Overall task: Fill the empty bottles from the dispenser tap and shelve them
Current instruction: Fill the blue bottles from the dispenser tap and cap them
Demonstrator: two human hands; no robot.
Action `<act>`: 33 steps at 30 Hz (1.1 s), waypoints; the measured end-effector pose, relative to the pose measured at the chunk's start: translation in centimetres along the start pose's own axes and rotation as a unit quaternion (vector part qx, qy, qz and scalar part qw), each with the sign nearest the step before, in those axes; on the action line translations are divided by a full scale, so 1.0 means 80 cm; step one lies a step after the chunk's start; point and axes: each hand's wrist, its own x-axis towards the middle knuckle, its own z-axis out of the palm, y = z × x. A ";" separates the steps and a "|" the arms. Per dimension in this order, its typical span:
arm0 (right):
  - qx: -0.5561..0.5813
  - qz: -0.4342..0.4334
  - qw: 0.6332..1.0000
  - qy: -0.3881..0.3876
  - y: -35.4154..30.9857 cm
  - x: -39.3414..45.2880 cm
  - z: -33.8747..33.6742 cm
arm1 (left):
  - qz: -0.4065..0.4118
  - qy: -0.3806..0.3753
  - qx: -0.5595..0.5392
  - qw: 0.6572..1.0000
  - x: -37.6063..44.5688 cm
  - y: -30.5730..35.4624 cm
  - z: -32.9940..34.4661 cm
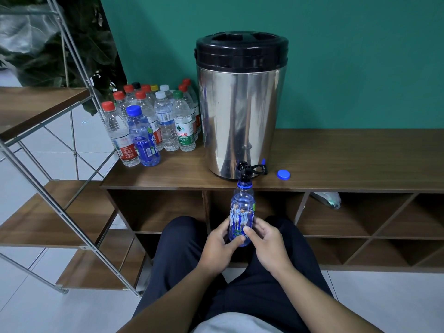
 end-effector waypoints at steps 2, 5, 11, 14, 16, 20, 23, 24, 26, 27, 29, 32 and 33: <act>0.000 0.000 1.000 -0.001 -0.001 -0.001 0.000 | 0.000 0.001 0.007 1.000 0.000 -0.001 0.000; 0.000 0.003 1.000 -0.002 -0.004 -0.003 0.000 | -0.002 0.003 0.009 1.000 0.000 -0.001 0.000; 0.002 0.002 1.000 -0.002 -0.005 -0.003 0.000 | -0.002 0.001 0.011 1.000 -0.001 0.000 0.001; 0.002 0.002 1.000 -0.003 -0.005 -0.004 0.000 | -0.001 0.002 0.008 1.000 -0.001 0.000 0.000; 0.000 0.001 1.000 -0.003 -0.006 -0.005 0.000 | 0.000 0.002 0.007 1.000 -0.001 0.001 0.000; -0.002 -0.001 1.000 -0.003 -0.007 -0.005 0.000 | -0.002 0.002 0.008 1.000 -0.001 0.001 0.000; 0.001 -0.001 1.000 -0.003 -0.008 -0.006 0.000 | 0.000 0.001 0.011 1.000 -0.002 0.002 0.000; 0.002 0.000 1.000 -0.004 -0.008 -0.006 0.000 | 0.001 0.001 0.012 1.000 -0.001 0.002 0.000; 0.005 0.001 1.000 -0.004 -0.007 -0.005 0.000 | 0.003 0.000 0.013 1.000 -0.001 0.002 0.000; 0.007 0.001 1.000 -0.004 -0.008 -0.005 0.000 | 0.004 -0.001 0.012 1.000 -0.001 0.003 0.000; 0.006 0.000 1.000 -0.003 -0.008 -0.005 0.001 | 0.006 -0.001 0.013 1.000 -0.001 0.003 0.000; 0.009 -0.002 1.000 -0.003 -0.009 -0.006 0.001 | 0.006 0.000 0.018 1.000 -0.001 0.003 -0.001; 0.011 -0.002 1.000 -0.003 -0.009 -0.006 0.001 | 0.005 0.000 0.020 1.000 -0.001 0.002 -0.001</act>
